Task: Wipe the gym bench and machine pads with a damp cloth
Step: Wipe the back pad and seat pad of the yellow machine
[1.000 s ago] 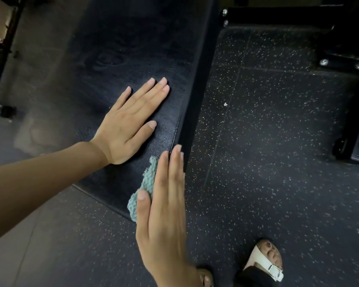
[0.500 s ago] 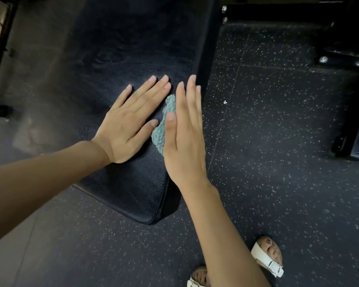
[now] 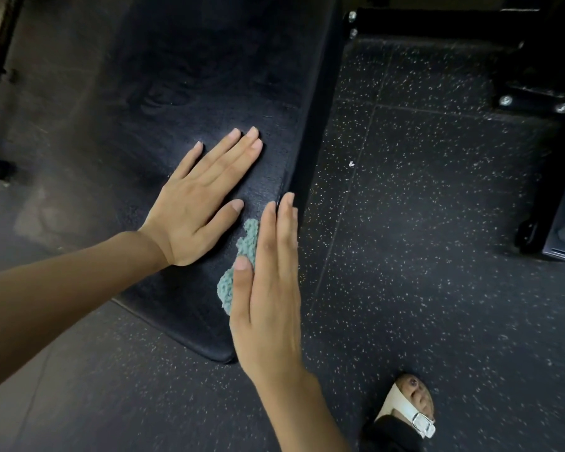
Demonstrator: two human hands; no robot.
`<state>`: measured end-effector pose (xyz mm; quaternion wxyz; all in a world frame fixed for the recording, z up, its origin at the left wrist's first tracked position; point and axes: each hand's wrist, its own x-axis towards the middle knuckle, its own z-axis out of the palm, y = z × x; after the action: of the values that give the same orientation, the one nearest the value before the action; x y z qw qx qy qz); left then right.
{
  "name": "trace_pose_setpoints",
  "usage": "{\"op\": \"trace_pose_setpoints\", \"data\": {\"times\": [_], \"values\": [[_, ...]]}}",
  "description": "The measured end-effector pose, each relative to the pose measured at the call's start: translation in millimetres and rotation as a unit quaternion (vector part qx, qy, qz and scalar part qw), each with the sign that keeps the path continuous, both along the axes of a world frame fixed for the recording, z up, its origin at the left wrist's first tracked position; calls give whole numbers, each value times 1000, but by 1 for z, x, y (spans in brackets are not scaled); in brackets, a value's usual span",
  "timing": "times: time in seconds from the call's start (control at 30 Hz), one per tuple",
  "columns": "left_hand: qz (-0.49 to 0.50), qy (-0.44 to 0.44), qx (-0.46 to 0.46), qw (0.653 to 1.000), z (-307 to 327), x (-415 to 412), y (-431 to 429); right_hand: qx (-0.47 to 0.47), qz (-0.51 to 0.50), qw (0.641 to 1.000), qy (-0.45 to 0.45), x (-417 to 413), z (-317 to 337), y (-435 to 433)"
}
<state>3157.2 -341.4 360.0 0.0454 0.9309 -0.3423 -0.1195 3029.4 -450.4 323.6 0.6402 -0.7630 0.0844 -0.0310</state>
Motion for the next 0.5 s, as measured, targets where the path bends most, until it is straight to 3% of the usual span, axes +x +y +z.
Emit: {"op": "trace_pose_setpoints", "data": {"times": [0.5], "values": [[25,6,0,1000,-3,17,-6,27,1,1000,-10,99,-16,-42]]}}
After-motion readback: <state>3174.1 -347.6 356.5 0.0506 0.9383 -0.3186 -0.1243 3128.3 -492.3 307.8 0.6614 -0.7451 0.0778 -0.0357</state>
